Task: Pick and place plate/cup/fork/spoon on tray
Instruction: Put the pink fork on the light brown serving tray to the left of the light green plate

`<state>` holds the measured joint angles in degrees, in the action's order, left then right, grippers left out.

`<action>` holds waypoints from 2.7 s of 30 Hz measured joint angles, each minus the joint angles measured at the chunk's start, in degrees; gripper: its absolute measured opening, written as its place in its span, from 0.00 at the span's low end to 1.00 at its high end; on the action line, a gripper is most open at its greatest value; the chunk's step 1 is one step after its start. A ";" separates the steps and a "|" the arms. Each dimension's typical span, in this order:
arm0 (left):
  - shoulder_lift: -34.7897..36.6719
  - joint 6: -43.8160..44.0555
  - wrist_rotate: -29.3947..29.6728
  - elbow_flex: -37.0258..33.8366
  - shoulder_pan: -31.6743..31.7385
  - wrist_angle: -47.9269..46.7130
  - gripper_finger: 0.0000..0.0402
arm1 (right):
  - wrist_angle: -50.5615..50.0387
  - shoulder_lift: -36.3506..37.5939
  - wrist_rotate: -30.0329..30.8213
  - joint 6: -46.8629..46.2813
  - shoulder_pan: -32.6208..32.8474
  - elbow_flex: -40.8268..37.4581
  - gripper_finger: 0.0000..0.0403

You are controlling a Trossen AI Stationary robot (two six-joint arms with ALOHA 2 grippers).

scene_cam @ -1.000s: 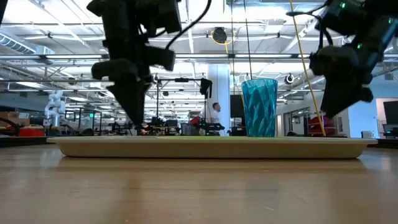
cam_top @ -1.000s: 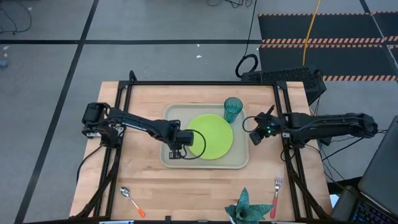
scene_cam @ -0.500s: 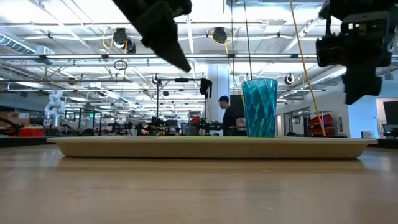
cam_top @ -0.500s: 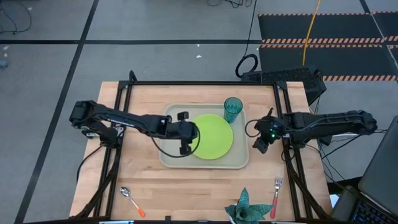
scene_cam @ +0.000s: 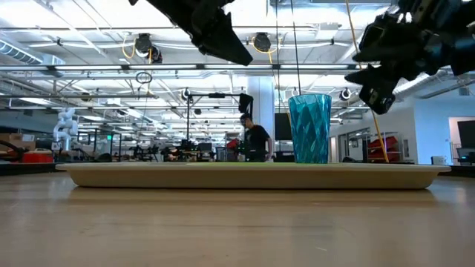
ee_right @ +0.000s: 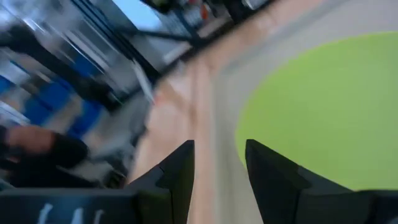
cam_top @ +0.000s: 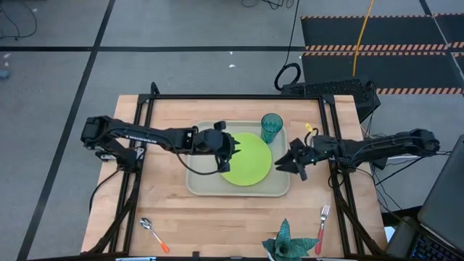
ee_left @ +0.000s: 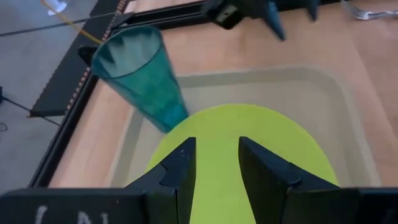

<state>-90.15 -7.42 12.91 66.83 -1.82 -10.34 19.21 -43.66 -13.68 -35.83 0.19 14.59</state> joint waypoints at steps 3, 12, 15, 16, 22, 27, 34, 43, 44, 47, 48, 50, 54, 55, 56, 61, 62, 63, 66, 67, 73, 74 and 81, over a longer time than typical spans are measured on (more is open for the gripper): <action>0.09 0.22 -0.01 0.00 1.20 -0.22 0.31 | 7.48 -0.09 1.12 -4.46 1.84 -2.25 0.34; 0.09 -0.76 -2.52 0.00 4.56 6.19 0.31 | -12.52 -3.07 4.42 -6.37 12.44 12.27 0.32; 0.43 -2.12 -5.06 0.00 6.68 9.75 0.31 | -32.68 -7.68 4.44 -10.50 15.56 20.07 0.31; 0.83 -2.30 -6.24 -0.02 7.44 10.29 0.31 | -38.95 -9.64 4.44 -12.56 16.48 22.32 0.31; 2.54 -4.07 -13.57 -0.13 10.86 13.51 0.31 | -57.56 -20.91 0.57 -28.85 22.40 27.48 0.31; 4.25 -6.11 -14.99 -0.07 11.87 14.08 0.31 | -57.65 -27.50 -5.24 -50.88 28.20 27.48 0.31; 5.45 -8.42 -18.07 -0.04 12.97 14.04 0.31 | -54.47 -29.03 -8.83 -78.36 38.10 27.48 0.31; 5.36 -10.12 -22.16 -0.04 15.40 10.85 0.31 | -49.99 -31.77 -8.88 -93.75 45.27 27.52 0.31; 5.36 -10.15 -22.40 -0.04 15.47 10.35 0.31 | -50.39 -32.41 -8.86 -93.65 45.13 27.52 0.31; 5.36 -10.67 -22.45 -0.02 15.73 8.60 0.31 | -51.93 -34.23 -9.07 -93.35 44.87 27.52 0.31; 5.36 -10.83 -22.49 -0.02 15.73 7.87 0.31 | -52.03 -34.84 -9.55 -93.32 45.31 27.52 0.31; 5.36 -11.08 -22.49 -0.02 15.73 6.96 0.31 | -51.99 -35.86 -12.77 -93.39 46.41 27.52 0.31; 5.36 -11.09 -22.59 -0.03 15.73 4.92 0.31 | -51.23 -36.64 -16.57 -95.17 49.59 27.52 0.31; 5.36 -10.94 -23.03 -0.02 15.73 4.42 0.31 | -50.88 -36.83 -16.59 -95.25 50.11 27.53 0.31; 5.36 -10.85 -23.55 -0.02 15.73 4.03 0.31 | -50.77 -36.98 -16.58 -95.26 50.58 27.54 0.31; 5.36 -10.47 -24.00 -0.02 15.60 1.36 0.31 | -51.31 -38.36 -16.68 -95.06 52.18 27.58 0.31; 5.36 -10.46 -24.00 -0.02 15.62 1.21 0.31 | -51.27 -38.62 -16.43 -95.06 52.40 27.59 0.31; 5.36 -10.33 -24.00 -0.02 15.62 1.02 0.31 | -51.23 -38.78 -15.87 -95.08 52.63 27.59 0.31; 5.36 -9.87 -24.00 -0.02 15.50 0.32 0.31 | -51.15 -38.86 -13.40 -95.73 53.09 27.59 0.31; 5.36 -9.86 -23.99 -0.02 15.38 0.19 0.31 | -51.20 -38.84 -13.13 -95.85 53.09 27.59 0.31; 5.36 -9.84 -24.00 -0.02 14.28 -0.32 0.31 | -51.31 -38.88 -12.31 -95.89 53.09 27.59 0.31; 5.36 -9.82 -24.00 -0.02 14.07 -0.38 0.31 | -51.22 -38.88 -12.15 -95.87 53.09 27.59 0.31; 5.36 -9.88 -23.98 -0.02 13.68 -1.69 0.31 | -49.49 -38.93 -12.03 -96.14 52.21 27.54 0.31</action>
<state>-84.79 -17.30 -11.07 66.81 11.86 -12.03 -30.28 -82.59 -25.70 -131.97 52.40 42.13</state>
